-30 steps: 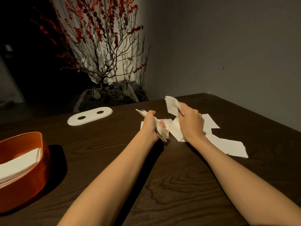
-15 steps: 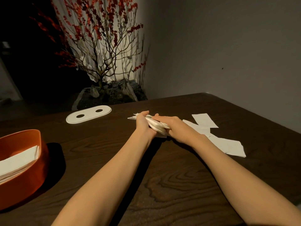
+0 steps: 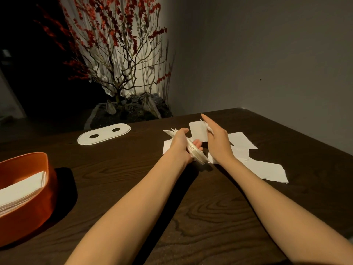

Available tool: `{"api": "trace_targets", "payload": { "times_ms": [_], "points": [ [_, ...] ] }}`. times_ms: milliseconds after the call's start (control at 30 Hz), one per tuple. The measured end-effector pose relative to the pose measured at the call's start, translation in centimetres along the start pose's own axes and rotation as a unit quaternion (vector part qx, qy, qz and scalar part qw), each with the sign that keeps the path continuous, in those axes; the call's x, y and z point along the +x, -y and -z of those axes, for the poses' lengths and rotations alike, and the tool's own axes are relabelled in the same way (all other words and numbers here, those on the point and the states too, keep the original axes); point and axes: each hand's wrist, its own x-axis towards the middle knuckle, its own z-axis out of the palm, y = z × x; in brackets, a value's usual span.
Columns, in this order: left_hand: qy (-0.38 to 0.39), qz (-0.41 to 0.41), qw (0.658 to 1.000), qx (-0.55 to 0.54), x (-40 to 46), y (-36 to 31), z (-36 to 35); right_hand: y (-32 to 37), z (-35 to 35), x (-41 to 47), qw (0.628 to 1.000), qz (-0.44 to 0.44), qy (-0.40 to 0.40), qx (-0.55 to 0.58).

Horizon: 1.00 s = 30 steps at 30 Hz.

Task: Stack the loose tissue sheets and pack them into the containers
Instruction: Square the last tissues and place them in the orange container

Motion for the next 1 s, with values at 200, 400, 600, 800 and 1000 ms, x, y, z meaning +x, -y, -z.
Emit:
{"api": "trace_targets", "payload": {
  "times_ms": [200, 400, 600, 800, 1000],
  "points": [
    [0.091, -0.022, 0.992, -0.081, 0.4, 0.5, 0.2, 0.2, -0.9, -0.8, 0.973, 0.165, 0.14, -0.077],
    [0.113, 0.018, 0.991, -0.066, 0.5, -0.3, 1.4, 0.1, -0.7, -1.1, 0.966, 0.171, 0.145, -0.125],
    [0.13, 0.029, 0.983, -0.127, 0.8, -0.3, 2.6, -0.4, -0.3, -1.1, 0.983, 0.141, 0.078, -0.086],
    [0.095, -0.029, 0.992, -0.076, 1.6, -0.4, 3.3, -1.3, 0.6, -0.5, 0.995, 0.019, -0.004, -0.1],
    [0.115, -0.015, 0.993, 0.011, 1.5, 0.6, 2.3, -2.1, 1.8, -0.1, 0.978, -0.068, 0.058, -0.187]
  ]
}}
